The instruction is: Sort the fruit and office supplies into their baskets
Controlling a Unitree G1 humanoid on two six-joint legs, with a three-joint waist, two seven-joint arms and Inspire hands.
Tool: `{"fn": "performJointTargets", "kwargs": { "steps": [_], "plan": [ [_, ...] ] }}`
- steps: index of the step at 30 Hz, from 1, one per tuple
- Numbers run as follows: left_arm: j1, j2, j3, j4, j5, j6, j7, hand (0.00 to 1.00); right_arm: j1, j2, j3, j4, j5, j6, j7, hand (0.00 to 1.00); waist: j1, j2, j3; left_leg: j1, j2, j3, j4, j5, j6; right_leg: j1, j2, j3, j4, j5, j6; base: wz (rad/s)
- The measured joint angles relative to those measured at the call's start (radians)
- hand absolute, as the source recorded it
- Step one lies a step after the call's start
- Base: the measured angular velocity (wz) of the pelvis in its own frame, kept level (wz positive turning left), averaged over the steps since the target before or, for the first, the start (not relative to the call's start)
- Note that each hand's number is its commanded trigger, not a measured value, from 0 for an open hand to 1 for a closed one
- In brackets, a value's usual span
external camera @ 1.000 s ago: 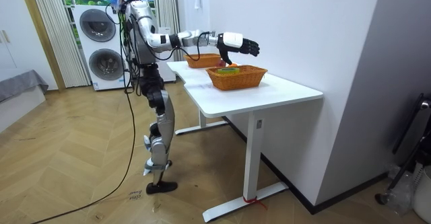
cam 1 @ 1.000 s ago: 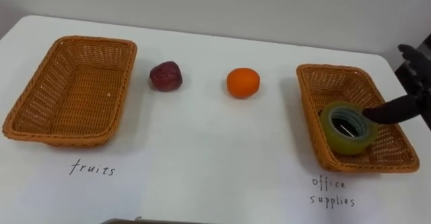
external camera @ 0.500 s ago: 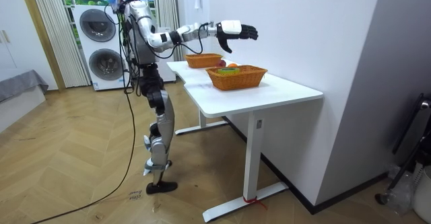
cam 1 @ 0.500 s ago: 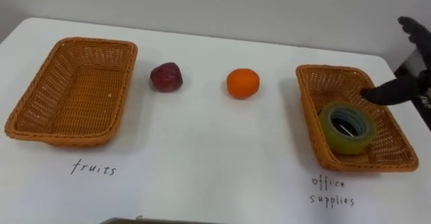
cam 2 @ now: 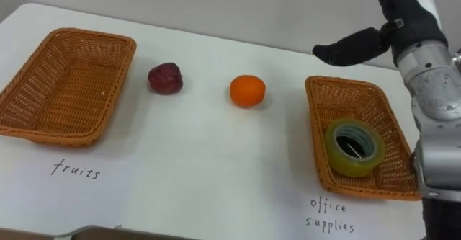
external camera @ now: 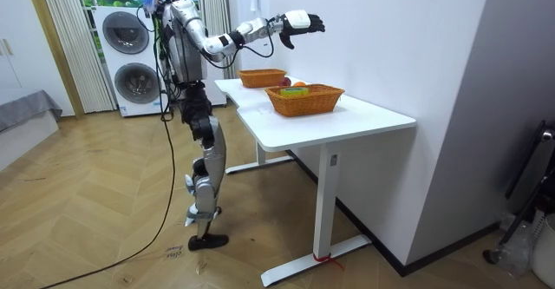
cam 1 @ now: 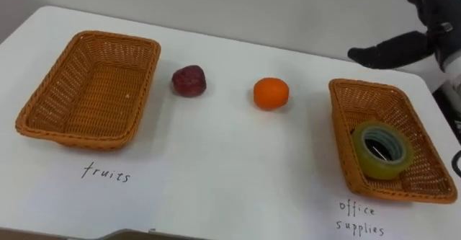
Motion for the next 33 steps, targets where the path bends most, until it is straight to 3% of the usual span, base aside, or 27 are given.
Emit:
{"fn": "performJointTargets", "kwargs": {
  "steps": [7,10,17,20,24,33],
  "plan": [
    [0.002,0.002,0.000,0.004,0.005,-0.003,-0.009,0.00,-0.058,0.000,0.043,0.003,0.031,-0.009,-0.007,0.00,0.014,0.007,0.0047,0.001,0.000,-0.010,0.004,0.000,0.000,0.010,0.000,-0.016,-0.002,0.000,0.000,0.06],
    [0.003,0.003,-0.001,0.004,0.008,0.002,-0.025,0.00,-0.059,0.000,0.050,0.013,0.048,-0.009,-0.006,0.00,0.039,0.010,0.0059,0.001,0.000,-0.015,0.006,0.000,0.000,0.011,-0.001,-0.020,-0.002,0.000,0.000,0.01],
    [0.004,0.003,-0.025,0.002,0.024,0.039,-0.027,0.00,-0.100,0.000,0.163,0.158,0.042,0.004,0.017,0.00,0.076,0.009,0.0050,-0.006,-0.003,-0.036,0.011,0.000,-0.002,0.020,-0.003,-0.058,-0.001,0.000,0.000,0.09],
    [0.007,0.002,-0.028,0.001,0.026,0.063,-0.027,0.00,-0.105,0.000,0.182,0.217,0.009,0.007,0.025,0.00,0.087,0.002,-0.0002,-0.018,-0.005,-0.051,0.019,0.000,-0.002,0.018,-0.005,-0.071,-0.001,0.000,0.000,0.14],
    [0.026,0.002,-0.028,0.001,0.029,0.086,-0.028,0.00,-0.146,0.000,0.198,0.289,0.008,0.019,0.038,0.00,0.092,0.001,-0.0008,-0.022,-0.009,-0.057,0.026,0.000,-0.002,0.020,-0.006,-0.072,-0.002,0.000,0.000,0.10],
    [0.029,0.004,-0.028,0.002,0.050,0.094,-0.048,0.00,-0.151,0.000,0.245,0.307,-0.067,0.019,0.060,0.00,0.115,0.001,0.0009,-0.024,-0.014,-0.064,0.026,0.000,-0.002,0.017,-0.007,-0.090,-0.003,0.000,0.000,0.01]
  ]
}}
